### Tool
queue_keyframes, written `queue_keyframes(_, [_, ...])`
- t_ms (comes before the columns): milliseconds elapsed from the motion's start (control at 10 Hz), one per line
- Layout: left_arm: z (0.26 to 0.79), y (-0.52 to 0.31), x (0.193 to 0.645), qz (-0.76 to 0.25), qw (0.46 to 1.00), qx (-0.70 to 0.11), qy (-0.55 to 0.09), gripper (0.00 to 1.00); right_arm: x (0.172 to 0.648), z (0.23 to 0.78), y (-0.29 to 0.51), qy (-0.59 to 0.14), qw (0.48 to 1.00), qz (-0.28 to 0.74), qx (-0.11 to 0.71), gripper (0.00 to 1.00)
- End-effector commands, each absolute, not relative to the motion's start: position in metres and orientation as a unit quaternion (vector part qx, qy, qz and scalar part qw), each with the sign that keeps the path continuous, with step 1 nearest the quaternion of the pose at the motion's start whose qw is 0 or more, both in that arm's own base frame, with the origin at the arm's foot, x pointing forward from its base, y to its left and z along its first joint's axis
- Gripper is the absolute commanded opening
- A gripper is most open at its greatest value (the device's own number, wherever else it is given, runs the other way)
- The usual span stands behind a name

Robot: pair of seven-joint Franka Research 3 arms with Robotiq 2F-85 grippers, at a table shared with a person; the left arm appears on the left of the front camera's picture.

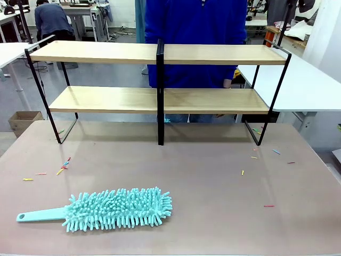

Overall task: Clean the shelves.
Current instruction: Place the Duster on the table.

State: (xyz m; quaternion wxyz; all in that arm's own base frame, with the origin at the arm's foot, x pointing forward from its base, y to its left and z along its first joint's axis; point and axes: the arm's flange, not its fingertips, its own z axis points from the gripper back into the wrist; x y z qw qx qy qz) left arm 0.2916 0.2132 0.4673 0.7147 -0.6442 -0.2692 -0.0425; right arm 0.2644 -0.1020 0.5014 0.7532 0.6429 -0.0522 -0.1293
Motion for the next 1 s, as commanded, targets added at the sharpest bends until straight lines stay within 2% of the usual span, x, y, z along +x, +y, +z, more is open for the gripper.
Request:
queue_keyframes(0, [0.4686,0.2147,0.2882,-0.048,0.712,-0.647,-0.268,1.00,0.2645,0.5026,-0.1042,-0.058,0.746,-0.122,0.652,1.00])
queue_keyframes(900, [0.4686,0.2147,0.2882,-0.048,0.712,-0.647,-0.268,1.00,0.2645,0.5026,-0.1042,-0.058,0.746,-0.122,0.652,1.00])
